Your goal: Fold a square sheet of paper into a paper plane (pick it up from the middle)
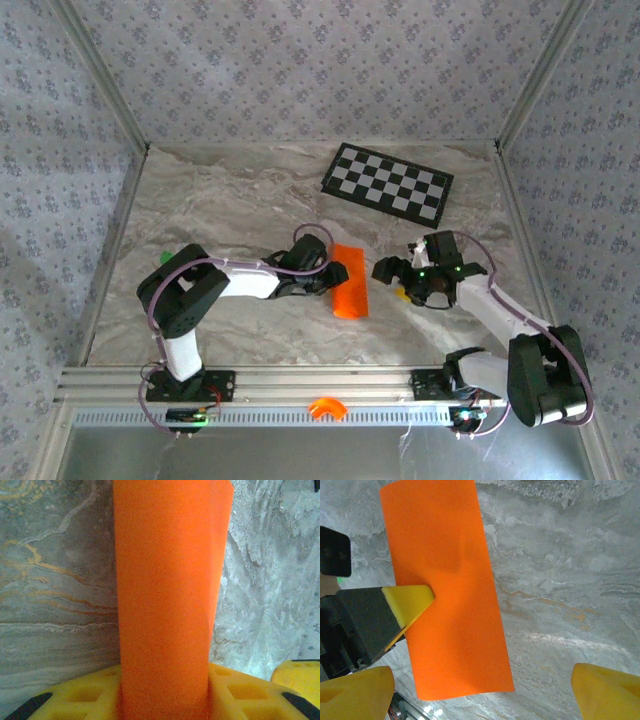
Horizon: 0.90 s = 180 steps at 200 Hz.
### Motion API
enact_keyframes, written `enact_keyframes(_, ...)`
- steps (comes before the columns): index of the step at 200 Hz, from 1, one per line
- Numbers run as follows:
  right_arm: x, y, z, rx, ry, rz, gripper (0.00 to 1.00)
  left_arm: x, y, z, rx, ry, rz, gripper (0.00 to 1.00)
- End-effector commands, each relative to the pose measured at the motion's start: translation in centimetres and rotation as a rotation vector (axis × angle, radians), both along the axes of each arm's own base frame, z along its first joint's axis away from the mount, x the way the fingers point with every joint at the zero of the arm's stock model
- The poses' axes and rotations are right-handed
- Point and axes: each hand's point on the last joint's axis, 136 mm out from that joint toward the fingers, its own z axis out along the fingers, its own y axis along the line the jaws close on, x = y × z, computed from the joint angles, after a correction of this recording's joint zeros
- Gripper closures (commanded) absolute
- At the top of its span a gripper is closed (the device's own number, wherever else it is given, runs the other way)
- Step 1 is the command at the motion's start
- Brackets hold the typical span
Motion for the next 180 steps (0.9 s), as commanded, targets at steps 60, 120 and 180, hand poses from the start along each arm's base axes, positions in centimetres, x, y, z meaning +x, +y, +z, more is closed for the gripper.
enact_keyframes(60, 0.6, 0.4, 0.3, -0.008, -0.006, 0.017, 0.08, 0.1, 2.2, 0.5, 0.239, -0.041, -0.063, 0.46)
enact_keyframes(120, 0.8, 1.3, 0.1, -0.008, 0.008, 0.033, 0.08, 0.6, 4.0, 1.7, 0.349, -0.094, -0.098, 0.35)
enact_keyframes(180, 1.0, 2.9, -0.1, -0.014, 0.018, 0.073, 0.09, 0.9, 5.1, 2.0, 0.349, -0.105, -0.174, 0.41)
